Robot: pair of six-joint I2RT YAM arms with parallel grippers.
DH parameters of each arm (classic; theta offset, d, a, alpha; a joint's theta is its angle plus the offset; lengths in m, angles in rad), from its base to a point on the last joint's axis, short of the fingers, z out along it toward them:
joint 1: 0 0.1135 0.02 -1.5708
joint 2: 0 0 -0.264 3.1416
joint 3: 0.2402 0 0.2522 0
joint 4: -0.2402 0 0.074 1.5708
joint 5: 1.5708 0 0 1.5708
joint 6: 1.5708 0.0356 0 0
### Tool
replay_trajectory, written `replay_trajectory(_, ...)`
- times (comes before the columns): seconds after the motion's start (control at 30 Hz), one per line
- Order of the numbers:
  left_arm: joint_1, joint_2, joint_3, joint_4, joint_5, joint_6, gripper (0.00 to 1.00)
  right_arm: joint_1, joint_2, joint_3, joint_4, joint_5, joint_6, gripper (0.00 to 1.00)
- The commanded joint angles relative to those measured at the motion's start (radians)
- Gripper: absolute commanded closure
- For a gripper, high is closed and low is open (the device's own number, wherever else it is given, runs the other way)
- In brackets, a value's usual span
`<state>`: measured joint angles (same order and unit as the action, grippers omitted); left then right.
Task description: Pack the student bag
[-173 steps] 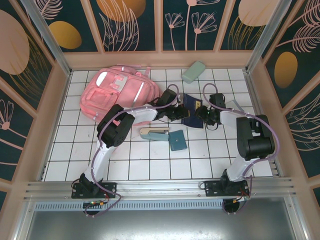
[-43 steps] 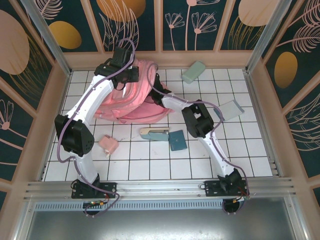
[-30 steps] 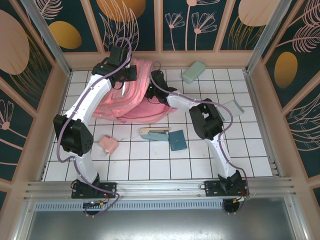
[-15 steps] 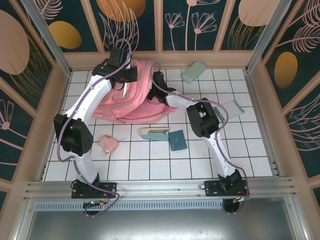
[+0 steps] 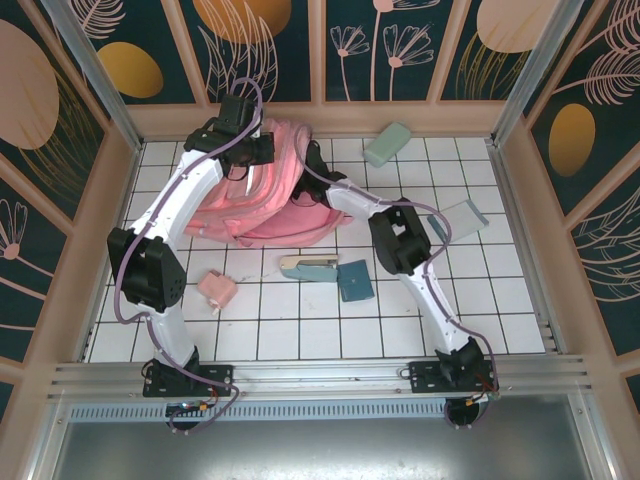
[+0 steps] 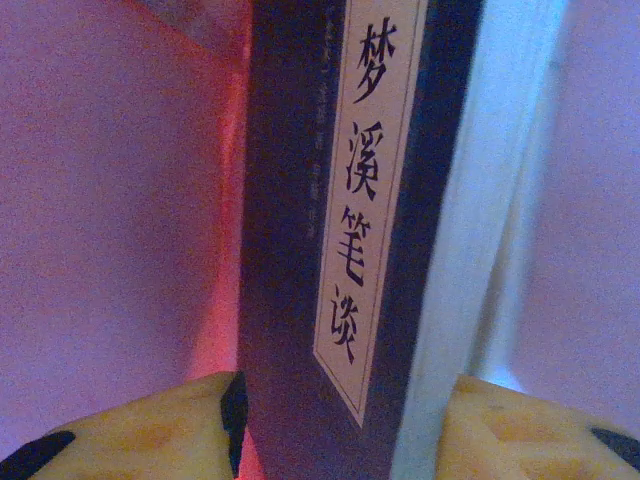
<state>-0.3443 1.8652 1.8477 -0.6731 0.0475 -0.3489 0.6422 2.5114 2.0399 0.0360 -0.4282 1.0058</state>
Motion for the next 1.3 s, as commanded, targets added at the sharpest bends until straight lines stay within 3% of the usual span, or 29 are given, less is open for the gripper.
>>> replay_trajectory(0.0, 0.002, -0.045, -0.013, 0.087, -0.035, 0.018, 1.0, -0.012, -0.175, -0.143, -0.001, 0.008, -0.061, 0.45)
replay_trajectory(0.1, 0.002, -0.051, -0.042, 0.097, -0.049, 0.025, 1.0, -0.023, -0.293, -0.294, 0.041, 0.025, -0.086, 0.34)
replay_trajectory(0.3, 0.002, -0.054, -0.104, 0.128, -0.035, 0.025, 1.0, -0.065, -0.494, -0.53, 0.035, 0.041, -0.155, 0.33)
replay_trajectory(0.43, 0.002, -0.062, -0.141, 0.149, -0.019, 0.022, 1.0, -0.09, -0.554, -0.634, 0.015, 0.038, -0.181, 0.36)
replay_trajectory(0.53, 0.002, -0.07, -0.152, 0.157, -0.015, 0.023, 1.0, -0.09, -0.553, -0.67, 0.036, 0.017, -0.182, 0.47)
replay_trajectory(0.73, 0.002, -0.088, -0.145, 0.159, 0.006, 0.019, 1.0, -0.083, -0.445, -0.576, 0.017, 0.004, -0.164, 0.5)
replay_trajectory(0.83, 0.002, -0.092, -0.143, 0.161, 0.019, 0.012, 1.0, -0.078, -0.393, -0.54, 0.024, 0.005, -0.129, 0.45)
replay_trajectory(1.03, 0.002, -0.099, -0.139, 0.165, 0.047, -0.004, 1.0, -0.075, -0.293, -0.453, 0.064, -0.026, -0.07, 0.45)
replay_trajectory(1.27, 0.001, -0.101, -0.13, 0.165, 0.086, -0.015, 1.0, -0.059, -0.147, -0.275, 0.011, -0.021, -0.034, 0.57)
